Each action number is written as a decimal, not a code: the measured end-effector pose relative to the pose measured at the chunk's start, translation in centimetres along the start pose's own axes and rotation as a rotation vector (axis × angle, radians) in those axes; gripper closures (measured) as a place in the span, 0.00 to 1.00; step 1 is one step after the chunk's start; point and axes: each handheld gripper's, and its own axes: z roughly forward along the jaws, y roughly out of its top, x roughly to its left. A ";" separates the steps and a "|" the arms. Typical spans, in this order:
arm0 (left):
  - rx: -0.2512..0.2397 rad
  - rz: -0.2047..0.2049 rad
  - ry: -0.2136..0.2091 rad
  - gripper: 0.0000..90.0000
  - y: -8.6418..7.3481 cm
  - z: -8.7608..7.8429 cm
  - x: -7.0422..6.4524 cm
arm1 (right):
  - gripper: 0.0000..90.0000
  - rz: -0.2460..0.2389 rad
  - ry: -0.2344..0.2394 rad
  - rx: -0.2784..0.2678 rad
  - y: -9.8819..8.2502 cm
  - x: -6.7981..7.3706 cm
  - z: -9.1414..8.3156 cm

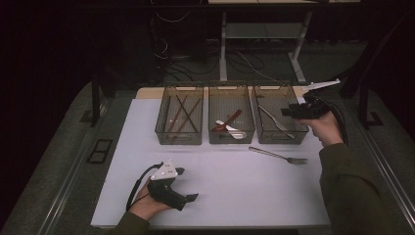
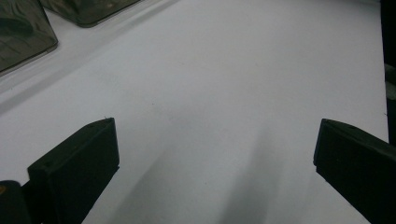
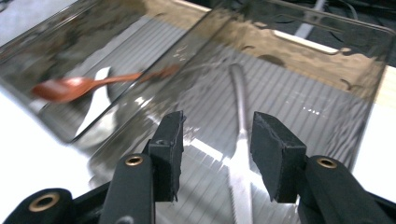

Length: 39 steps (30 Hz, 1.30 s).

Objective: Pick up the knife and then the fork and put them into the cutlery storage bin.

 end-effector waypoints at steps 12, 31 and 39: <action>0.004 -0.001 -0.001 0.00 0.0 0.0 0.0 | 0.59 -0.141 0.092 0.025 -2.8 3.1 -2.5; 0.000 -0.002 -0.006 0.00 -0.1 0.0 0.0 | 0.67 -0.413 0.131 0.393 -4.5 5.4 0.7; 0.000 -0.001 -0.006 0.00 -0.1 0.0 0.0 | 0.71 -0.498 0.146 0.551 -4.9 5.7 2.9</action>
